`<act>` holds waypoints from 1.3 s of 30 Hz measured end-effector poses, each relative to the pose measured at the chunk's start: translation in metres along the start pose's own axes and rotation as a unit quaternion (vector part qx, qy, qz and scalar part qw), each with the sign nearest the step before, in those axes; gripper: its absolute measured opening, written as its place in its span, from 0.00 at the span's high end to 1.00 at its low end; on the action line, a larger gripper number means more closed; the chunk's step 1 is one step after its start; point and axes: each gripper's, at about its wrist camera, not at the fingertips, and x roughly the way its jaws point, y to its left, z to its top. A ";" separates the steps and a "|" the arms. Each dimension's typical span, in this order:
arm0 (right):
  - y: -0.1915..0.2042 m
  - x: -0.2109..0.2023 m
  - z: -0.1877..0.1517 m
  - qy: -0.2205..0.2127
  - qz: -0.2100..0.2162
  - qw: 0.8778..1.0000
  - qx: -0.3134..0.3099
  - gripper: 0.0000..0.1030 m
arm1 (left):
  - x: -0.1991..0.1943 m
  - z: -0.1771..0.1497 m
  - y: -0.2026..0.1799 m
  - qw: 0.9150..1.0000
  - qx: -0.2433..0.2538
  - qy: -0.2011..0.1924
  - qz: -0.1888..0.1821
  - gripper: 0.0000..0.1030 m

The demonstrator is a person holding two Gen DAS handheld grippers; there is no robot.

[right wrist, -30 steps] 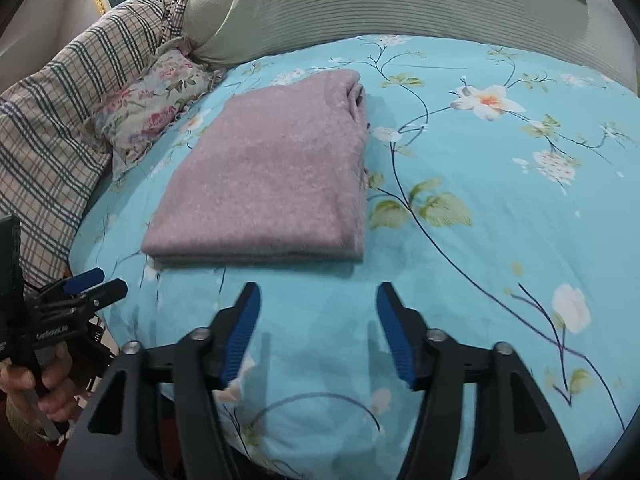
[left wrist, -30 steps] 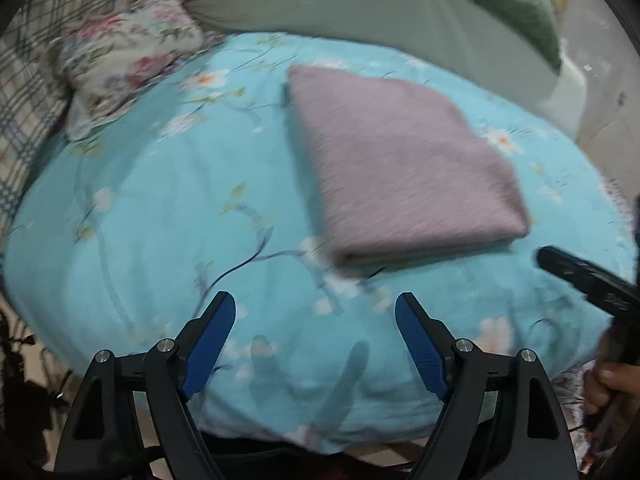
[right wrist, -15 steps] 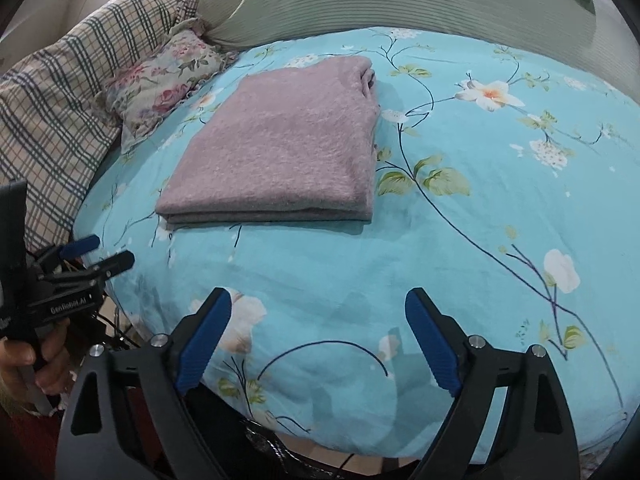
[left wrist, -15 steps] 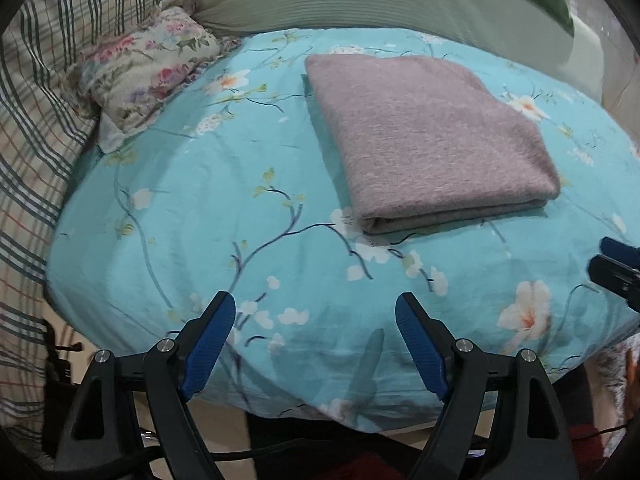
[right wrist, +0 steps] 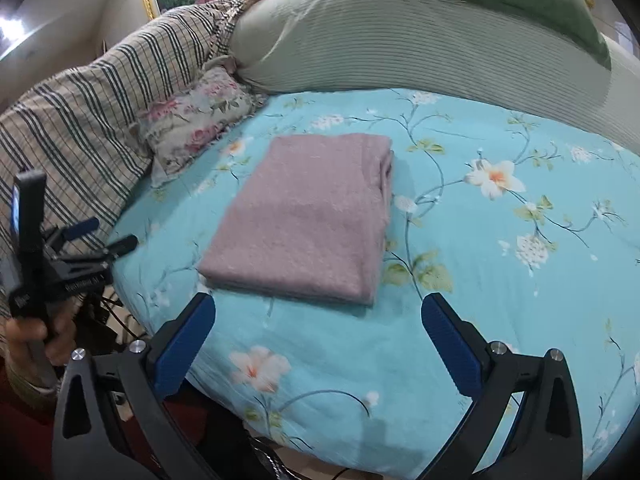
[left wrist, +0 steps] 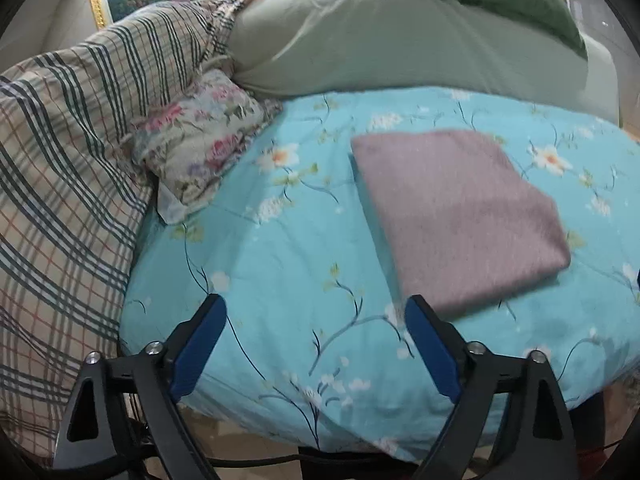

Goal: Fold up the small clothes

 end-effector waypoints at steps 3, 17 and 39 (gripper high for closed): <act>0.004 0.015 -0.003 0.017 -0.001 1.000 0.004 0.00 | 0.005 0.000 -0.002 1.000 0.005 0.007 -0.001 0.07; 0.012 0.051 -0.009 0.061 0.002 0.998 -0.006 0.00 | 0.031 -0.016 -0.018 0.999 0.021 0.043 -0.020 0.07; 0.016 0.066 0.013 0.058 -0.001 0.998 -0.018 0.00 | 0.044 0.007 -0.016 0.998 0.005 0.045 -0.038 0.07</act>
